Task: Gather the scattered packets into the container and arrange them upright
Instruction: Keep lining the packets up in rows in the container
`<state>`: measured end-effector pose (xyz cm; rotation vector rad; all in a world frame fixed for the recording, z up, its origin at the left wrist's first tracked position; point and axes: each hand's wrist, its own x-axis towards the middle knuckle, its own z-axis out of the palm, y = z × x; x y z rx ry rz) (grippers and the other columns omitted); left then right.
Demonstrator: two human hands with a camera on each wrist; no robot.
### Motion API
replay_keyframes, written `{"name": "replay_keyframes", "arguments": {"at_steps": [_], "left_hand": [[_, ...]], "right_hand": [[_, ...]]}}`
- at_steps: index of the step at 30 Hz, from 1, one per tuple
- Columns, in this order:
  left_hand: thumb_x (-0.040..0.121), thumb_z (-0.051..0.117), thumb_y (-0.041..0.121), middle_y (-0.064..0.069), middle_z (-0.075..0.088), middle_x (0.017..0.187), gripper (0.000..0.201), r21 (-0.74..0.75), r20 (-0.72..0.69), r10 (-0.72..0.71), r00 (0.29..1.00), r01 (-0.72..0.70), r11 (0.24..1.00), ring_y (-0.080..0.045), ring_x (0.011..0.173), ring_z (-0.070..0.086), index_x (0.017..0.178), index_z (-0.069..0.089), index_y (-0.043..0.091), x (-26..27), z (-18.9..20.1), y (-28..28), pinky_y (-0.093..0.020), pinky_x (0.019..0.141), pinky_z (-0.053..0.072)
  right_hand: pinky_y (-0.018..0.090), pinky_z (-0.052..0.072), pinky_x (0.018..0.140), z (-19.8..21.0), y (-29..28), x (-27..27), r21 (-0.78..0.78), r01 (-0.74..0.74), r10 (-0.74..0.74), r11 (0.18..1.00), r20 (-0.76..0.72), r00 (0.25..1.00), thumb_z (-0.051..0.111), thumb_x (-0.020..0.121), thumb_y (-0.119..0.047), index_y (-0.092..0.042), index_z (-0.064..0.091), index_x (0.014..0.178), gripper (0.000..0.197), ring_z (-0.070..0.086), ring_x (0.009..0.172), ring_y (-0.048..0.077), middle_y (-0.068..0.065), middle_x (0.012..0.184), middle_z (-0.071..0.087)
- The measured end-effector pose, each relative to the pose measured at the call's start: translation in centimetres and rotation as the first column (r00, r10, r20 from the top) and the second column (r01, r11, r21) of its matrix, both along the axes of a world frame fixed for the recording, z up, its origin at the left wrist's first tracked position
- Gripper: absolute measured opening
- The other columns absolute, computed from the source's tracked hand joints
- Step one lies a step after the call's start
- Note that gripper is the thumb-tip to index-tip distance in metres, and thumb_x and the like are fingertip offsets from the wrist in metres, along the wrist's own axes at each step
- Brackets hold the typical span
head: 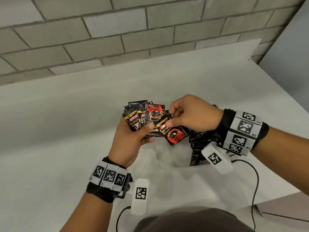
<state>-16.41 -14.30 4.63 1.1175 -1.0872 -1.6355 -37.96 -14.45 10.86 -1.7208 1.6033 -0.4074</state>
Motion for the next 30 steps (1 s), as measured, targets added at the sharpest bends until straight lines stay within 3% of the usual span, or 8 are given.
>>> {"name": "replay_keyframes", "arguments": {"at_steps": [4, 7, 9, 11, 15, 21, 25, 30], "left_hand": [[0.088, 0.073, -0.001, -0.009, 0.075, 0.111, 0.048, 0.037, 0.047, -0.018, 0.999, 0.016, 0.999, -0.024, 0.088, 0.074, 0.13, 0.055, 0.013, 0.7, -0.4, -0.1, -0.03, 0.06, 0.056], [0.088, 0.073, -0.002, -0.011, 0.075, 0.113, 0.049, 0.055, 0.071, -0.044, 0.997, 0.04, 0.998, -0.022, 0.089, 0.073, 0.131, 0.055, 0.012, 1.1, -0.7, -0.2, -0.028, 0.059, 0.056], [0.089, 0.072, -0.003, -0.007, 0.076, 0.108, 0.045, 0.055, 0.072, -0.025, 0.997, 0.021, 0.998, -0.02, 0.086, 0.074, 0.127, 0.056, 0.014, 1.5, -0.8, -0.4, -0.028, 0.059, 0.056], [0.089, 0.072, -0.003, -0.002, 0.076, 0.104, 0.043, 0.05, 0.076, 0.006, 0.997, -0.01, 0.999, -0.02, 0.084, 0.074, 0.124, 0.057, 0.018, 2.0, -0.8, -0.7, -0.028, 0.059, 0.057], [0.089, 0.072, -0.002, -0.004, 0.075, 0.105, 0.045, 0.051, 0.077, 0.023, 0.997, -0.027, 0.998, -0.02, 0.083, 0.074, 0.128, 0.057, 0.016, 2.7, -0.7, -0.9, -0.028, 0.059, 0.057], [0.089, 0.071, -0.003, -0.003, 0.076, 0.104, 0.043, 0.064, 0.08, 0.01, 0.997, -0.015, 0.998, -0.023, 0.085, 0.073, 0.125, 0.057, 0.017, 2.8, -0.9, -0.6, -0.031, 0.061, 0.057], [0.09, 0.07, -0.005, -0.001, 0.076, 0.102, 0.041, 0.073, 0.076, -0.015, 0.997, 0.009, 0.997, -0.021, 0.084, 0.074, 0.122, 0.058, 0.019, 2.4, -1.0, -0.4, -0.03, 0.06, 0.058], [0.089, 0.071, -0.004, -0.003, 0.076, 0.105, 0.043, 0.074, 0.081, -0.02, 0.996, 0.014, 0.997, -0.022, 0.087, 0.074, 0.125, 0.057, 0.017, 2.2, -1.0, -0.4, -0.03, 0.061, 0.058]], "right_hand": [[0.023, 0.05, 0.06, 1.0, -0.5, -1.4, -0.087, 0.038, -0.035, 0.995, 0.035, 0.999, 0.082, 0.08, -0.019, -0.024, 0.07, 0.096, 0.02, 0.058, 0.057, 0.003, -0.003, 0.078, 0.07], [0.028, 0.058, 0.057, 2.0, -0.6, -1.8, -0.065, 0.02, -0.011, 0.998, 0.129, 0.992, 0.075, 0.088, -0.013, -0.021, 0.067, 0.105, 0.02, 0.067, 0.057, 0.015, 0.0, 0.082, 0.074], [0.033, 0.06, 0.065, 2.0, -1.0, -2.1, -0.03, -0.002, 0.004, 1.0, 0.073, 0.997, 0.068, 0.094, -0.016, -0.019, 0.065, 0.104, 0.011, 0.072, 0.06, 0.019, 0.003, 0.08, 0.076], [0.031, 0.059, 0.069, 1.2, -1.4, -2.4, -0.01, -0.031, 0.031, 0.999, -0.021, 0.999, 0.061, 0.098, -0.019, -0.018, 0.065, 0.103, 0.007, 0.072, 0.061, 0.014, 0.002, 0.075, 0.076], [0.014, 0.04, 0.066, -1.6, -1.6, -2.2, -0.02, -0.144, 0.134, 0.989, -0.259, 0.957, 0.063, 0.096, -0.026, -0.022, 0.073, 0.107, 0.015, 0.059, 0.077, 0.008, -0.012, 0.083, 0.064], [0.031, 0.052, 0.075, -3.4, -1.7, -2.6, -0.09, -0.122, 0.085, 0.988, -0.338, 0.937, 0.078, 0.083, -0.026, -0.026, 0.077, 0.088, 0.005, 0.063, 0.081, 0.011, -0.012, 0.079, 0.066], [0.032, 0.05, 0.071, -3.3, -2.0, -2.9, -0.15, -0.096, 0.03, 0.984, -0.39, 0.92, 0.078, 0.081, -0.028, -0.028, 0.072, 0.081, 0.006, 0.055, 0.081, 0.009, -0.015, 0.075, 0.06], [0.028, 0.05, 0.063, -3.2, -2.3, -2.9, -0.044, -0.085, 0.058, 0.995, -0.43, 0.901, 0.08, 0.079, -0.025, -0.024, 0.071, 0.076, 0.009, 0.058, 0.068, 0.011, -0.014, 0.068, 0.059]]}}
